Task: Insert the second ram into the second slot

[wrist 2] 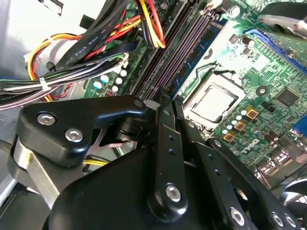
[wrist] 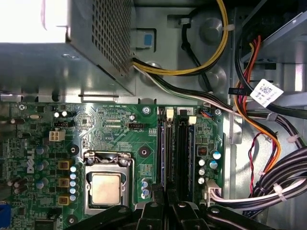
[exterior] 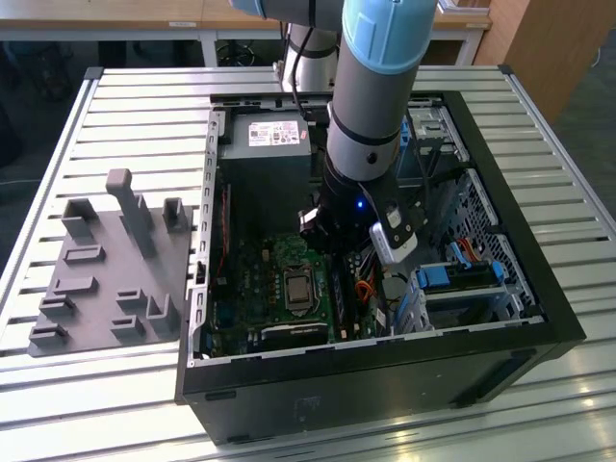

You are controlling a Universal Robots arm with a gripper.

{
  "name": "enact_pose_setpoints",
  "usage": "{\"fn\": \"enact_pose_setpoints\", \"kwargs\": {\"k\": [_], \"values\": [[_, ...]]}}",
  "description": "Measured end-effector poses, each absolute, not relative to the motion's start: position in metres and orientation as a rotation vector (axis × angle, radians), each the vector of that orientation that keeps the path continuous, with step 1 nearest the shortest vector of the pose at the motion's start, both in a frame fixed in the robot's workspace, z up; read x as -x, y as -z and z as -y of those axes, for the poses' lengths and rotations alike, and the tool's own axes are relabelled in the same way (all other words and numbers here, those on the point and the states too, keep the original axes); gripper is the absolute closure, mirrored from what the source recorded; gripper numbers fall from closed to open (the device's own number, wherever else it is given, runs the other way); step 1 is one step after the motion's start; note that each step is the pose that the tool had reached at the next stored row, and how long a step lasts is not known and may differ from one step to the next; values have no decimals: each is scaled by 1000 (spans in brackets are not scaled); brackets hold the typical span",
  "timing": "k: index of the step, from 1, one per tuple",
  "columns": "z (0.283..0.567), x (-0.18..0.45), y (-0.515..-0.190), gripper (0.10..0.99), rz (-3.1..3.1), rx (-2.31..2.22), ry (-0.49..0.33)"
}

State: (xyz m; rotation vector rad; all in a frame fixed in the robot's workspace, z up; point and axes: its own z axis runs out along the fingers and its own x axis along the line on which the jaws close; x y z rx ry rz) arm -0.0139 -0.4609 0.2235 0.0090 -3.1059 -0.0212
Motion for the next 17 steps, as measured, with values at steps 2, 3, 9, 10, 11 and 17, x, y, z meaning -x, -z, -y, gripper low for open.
{"fn": "enact_pose_setpoints", "kwargs": {"k": [2,3,9,10,11,17], "values": [[461,14,-223,949,3106,-11,21],[461,13,-223,949,3106,-11,21],[461,12,-221,949,3106,-11,21],[461,11,-221,949,3106,-11,21],[461,11,-221,949,3105,-11,21],[461,10,-219,949,3105,-11,21]]}}
